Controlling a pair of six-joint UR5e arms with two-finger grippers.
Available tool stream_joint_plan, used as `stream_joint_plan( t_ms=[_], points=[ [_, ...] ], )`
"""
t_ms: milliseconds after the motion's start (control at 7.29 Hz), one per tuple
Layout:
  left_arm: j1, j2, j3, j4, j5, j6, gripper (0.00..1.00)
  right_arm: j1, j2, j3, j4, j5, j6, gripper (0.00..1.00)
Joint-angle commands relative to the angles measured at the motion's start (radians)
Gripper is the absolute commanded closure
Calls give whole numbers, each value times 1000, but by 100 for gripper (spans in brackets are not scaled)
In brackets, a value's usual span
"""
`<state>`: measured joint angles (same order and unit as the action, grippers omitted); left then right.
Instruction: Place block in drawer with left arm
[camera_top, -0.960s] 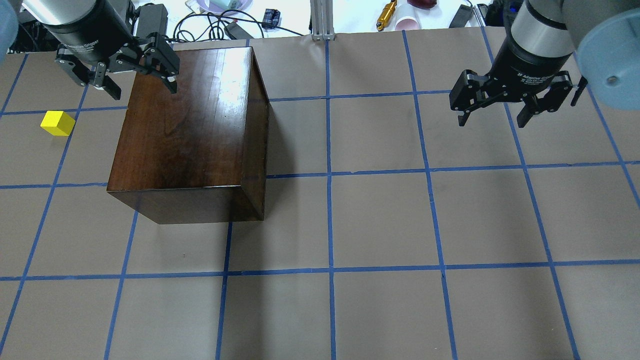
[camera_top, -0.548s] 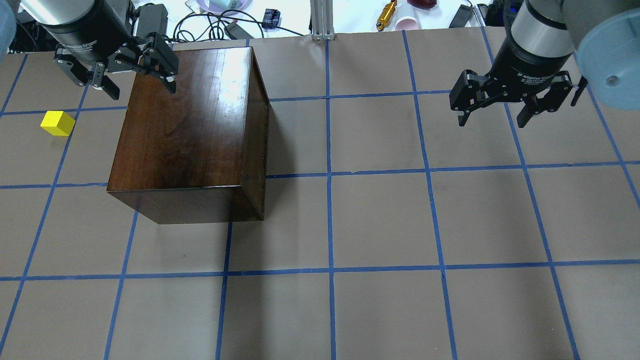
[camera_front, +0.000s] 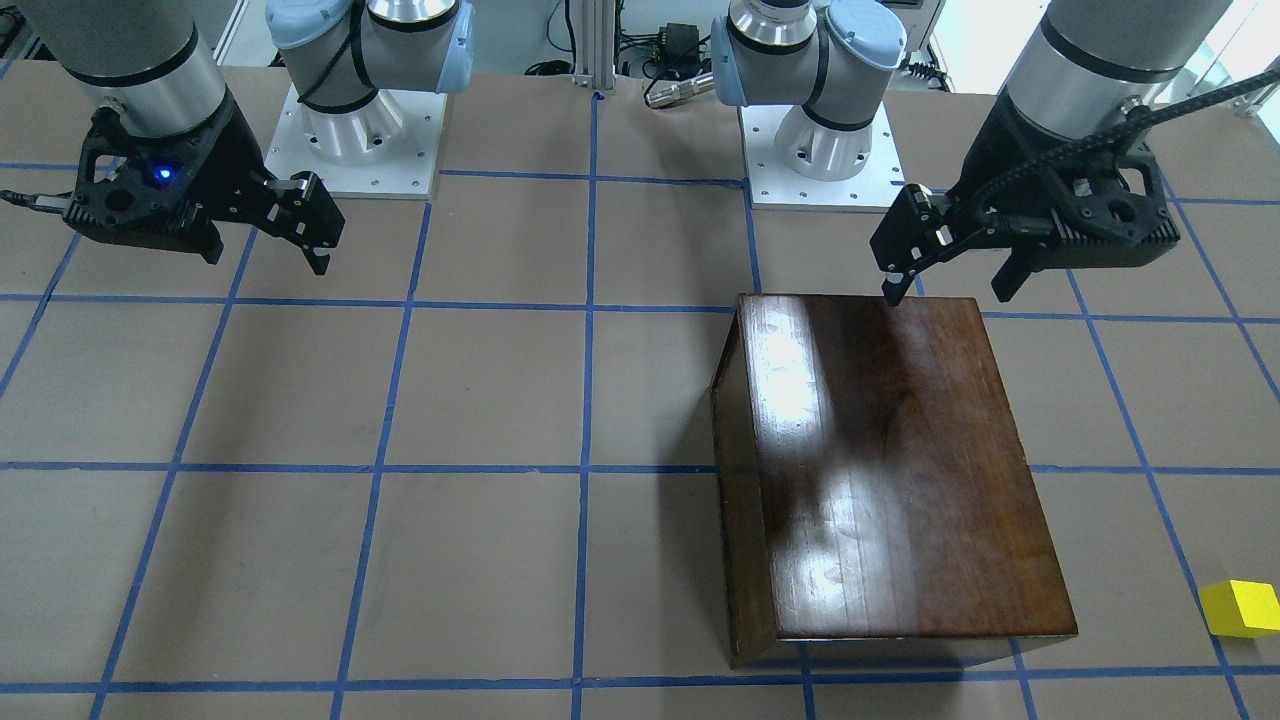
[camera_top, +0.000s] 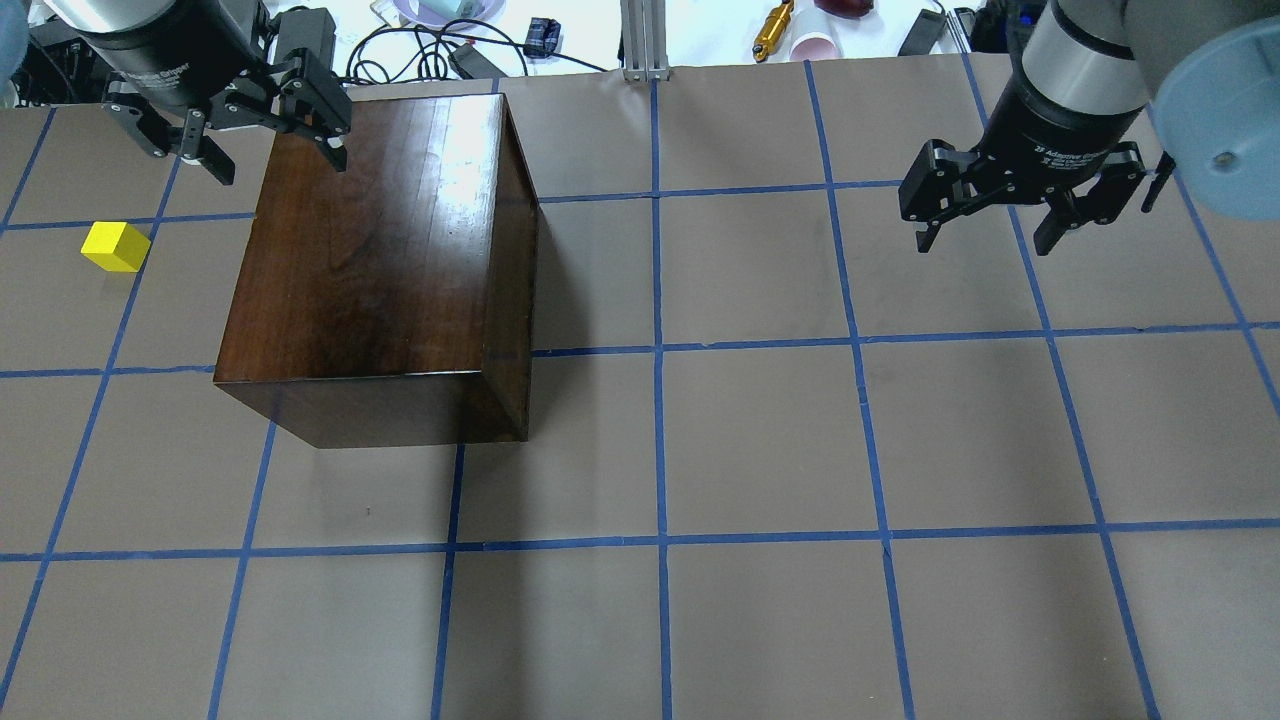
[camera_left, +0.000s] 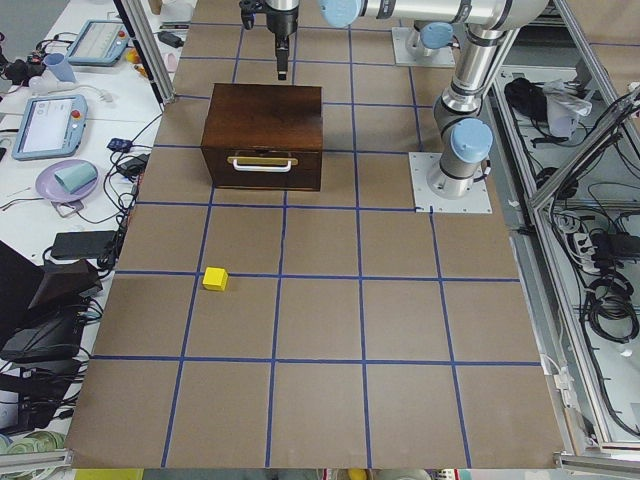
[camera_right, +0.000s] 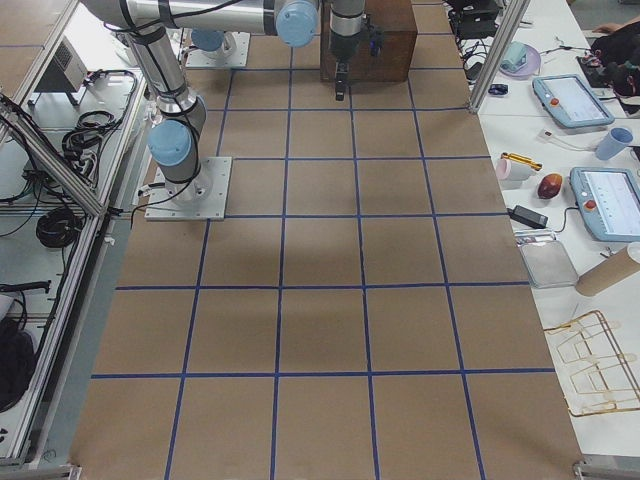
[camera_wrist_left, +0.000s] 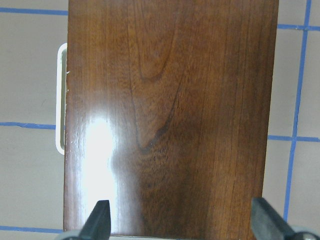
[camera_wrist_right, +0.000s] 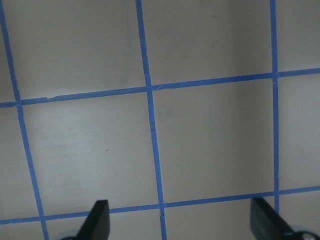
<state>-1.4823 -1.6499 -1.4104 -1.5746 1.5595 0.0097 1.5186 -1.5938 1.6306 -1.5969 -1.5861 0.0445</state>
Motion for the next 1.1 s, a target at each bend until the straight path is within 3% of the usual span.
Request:
stream_joint_plan(
  t_ms=[0, 960],
  points=[
    [75, -54, 39, -2, -1, 16, 0, 0, 0, 0, 0, 0, 0, 0],
    [301, -303, 117, 76, -18, 358, 0, 0, 0, 0, 0, 0, 0, 0]
  ],
)
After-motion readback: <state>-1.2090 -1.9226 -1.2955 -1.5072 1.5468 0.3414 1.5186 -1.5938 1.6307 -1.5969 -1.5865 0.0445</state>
